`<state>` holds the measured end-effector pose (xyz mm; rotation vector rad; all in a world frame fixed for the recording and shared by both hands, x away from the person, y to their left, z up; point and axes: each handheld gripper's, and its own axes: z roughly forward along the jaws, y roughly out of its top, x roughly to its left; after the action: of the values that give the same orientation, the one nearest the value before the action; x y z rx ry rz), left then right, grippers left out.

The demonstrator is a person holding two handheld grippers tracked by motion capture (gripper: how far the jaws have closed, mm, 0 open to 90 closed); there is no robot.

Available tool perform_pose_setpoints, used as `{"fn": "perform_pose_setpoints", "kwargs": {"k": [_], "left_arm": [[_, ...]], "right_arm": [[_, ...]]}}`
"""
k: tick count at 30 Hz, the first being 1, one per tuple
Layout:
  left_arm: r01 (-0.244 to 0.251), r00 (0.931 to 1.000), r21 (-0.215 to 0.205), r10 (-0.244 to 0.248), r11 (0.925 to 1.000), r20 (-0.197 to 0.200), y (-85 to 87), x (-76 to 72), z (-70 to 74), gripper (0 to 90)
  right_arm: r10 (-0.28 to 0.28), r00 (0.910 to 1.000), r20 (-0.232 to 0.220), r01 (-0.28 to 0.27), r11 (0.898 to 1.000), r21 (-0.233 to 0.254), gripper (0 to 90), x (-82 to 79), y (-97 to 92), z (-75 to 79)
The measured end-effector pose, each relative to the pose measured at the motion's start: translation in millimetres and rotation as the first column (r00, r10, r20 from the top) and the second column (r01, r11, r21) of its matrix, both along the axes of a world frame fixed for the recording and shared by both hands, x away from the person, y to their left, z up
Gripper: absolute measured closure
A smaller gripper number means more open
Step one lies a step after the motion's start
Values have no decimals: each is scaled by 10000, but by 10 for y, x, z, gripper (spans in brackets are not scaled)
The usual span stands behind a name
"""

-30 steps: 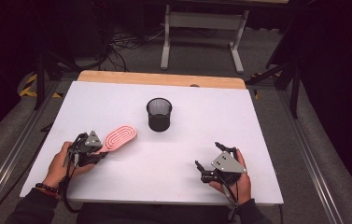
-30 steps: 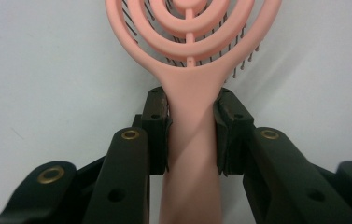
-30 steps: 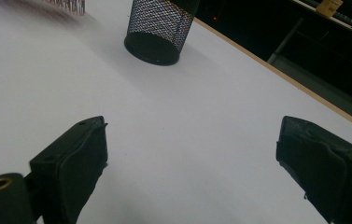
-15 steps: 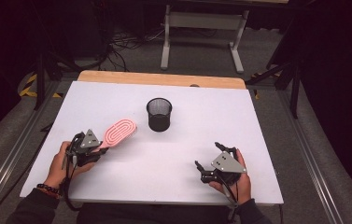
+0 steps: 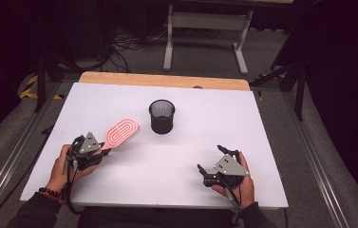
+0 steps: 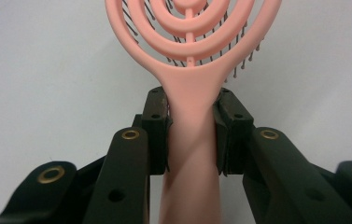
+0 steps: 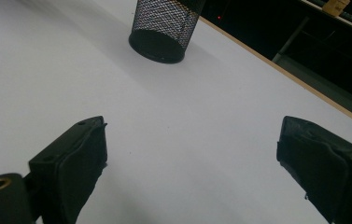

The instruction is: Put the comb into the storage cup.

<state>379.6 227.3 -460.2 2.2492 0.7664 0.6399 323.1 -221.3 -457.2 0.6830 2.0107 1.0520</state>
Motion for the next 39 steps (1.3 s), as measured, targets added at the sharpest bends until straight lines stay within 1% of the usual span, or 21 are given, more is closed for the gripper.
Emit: {"fn": "perform_pose_setpoints", "kwargs": {"k": [2,4,6,7,8,10,11,13,15,16,17,18,21,24,28,29,30,32,35,38,39], "left_arm": [[22,9998,-92,-21,10000,174,3,-14,11,699],[68,9998,-179,-65,9998,200,3,-22,16,699],[35,9996,-158,-30,9999,294,-1,-27,14,699],[-4,9991,-290,17,9996,415,0,-34,18,699],[0,9988,-290,15,9996,496,1,-37,22,699],[-55,9974,-497,91,9987,714,3,-52,29,699],[-58,9965,-519,101,9986,826,5,-56,34,699],[-182,9943,-716,256,9973,1038,13,-67,47,699],[-384,9915,-1036,508,9939,1197,38,-69,56,699],[-422,9907,-1214,573,9917,1238,55,-66,58,700],[-422,9907,-1214,573,9917,1238,55,-66,58,700],[-433,9899,-1448,621,9885,1276,82,-63,60,700],[-403,9884,-1634,633,9857,1382,94,-69,65,700],[-391,9857,-1901,691,9810,1540,97,-82,74,700],[-307,9839,-2129,671,9766,1659,102,-95,89,700],[-278,9847,-2155,639,9761,1621,100,-92,94,700],[-320,9831,-2169,699,9757,1694,96,-97,95,700],[-213,9830,-2339,631,9720,1725,91,-101,103,700],[-133,9806,-2438,604,9697,1864,69,-119,111,700],[9,9777,-2796,578,9601,2018,33,-151,108,700],[9,9777,-2796,578,9601,2018,33,-151,108,700]], "right_arm": [[-16,10000,26,16,10000,41,93,-2,-3,2],[-22,10000,56,22,10000,48,92,-4,-3,4],[-41,10000,84,41,10000,66,90,-5,-3,6],[-55,9999,86,53,9997,248,85,-6,-6,13],[-52,9999,89,49,9995,304,83,-6,-7,16],[-48,9999,99,45,9993,362,81,-7,-12,20],[-36,10000,92,32,9991,425,80,-8,-16,21],[-41,10000,80,38,9990,452,79,-6,-16,20],[6,10000,-31,-4,9983,589,76,0,-15,22],[45,10000,-67,-40,9976,684,76,2,-13,23],[20,10000,-48,-17,9973,728,75,1,-10,24],[5,10000,-31,-3,9972,749,74,1,-7,25],[40,10000,-73,-34,9967,812,70,4,2,25],[-56,10000,6,55,9962,864,61,5,14,35],[-111,9999,13,108,9931,1170,48,3,21,61],[-114,9999,-37,118,9924,1221,45,6,23,68],[-132,9999,-112,145,9918,1271,42,11,27,75],[-137,9997,-180,161,9901,1394,41,17,40,87],[-156,9998,-88,167,9906,1356,39,18,81,103],[37,9999,-127,-19,9901,1402,37,18,121,116],[37,9999,-127,-19,9901,1402,37,18,121,116]]}}
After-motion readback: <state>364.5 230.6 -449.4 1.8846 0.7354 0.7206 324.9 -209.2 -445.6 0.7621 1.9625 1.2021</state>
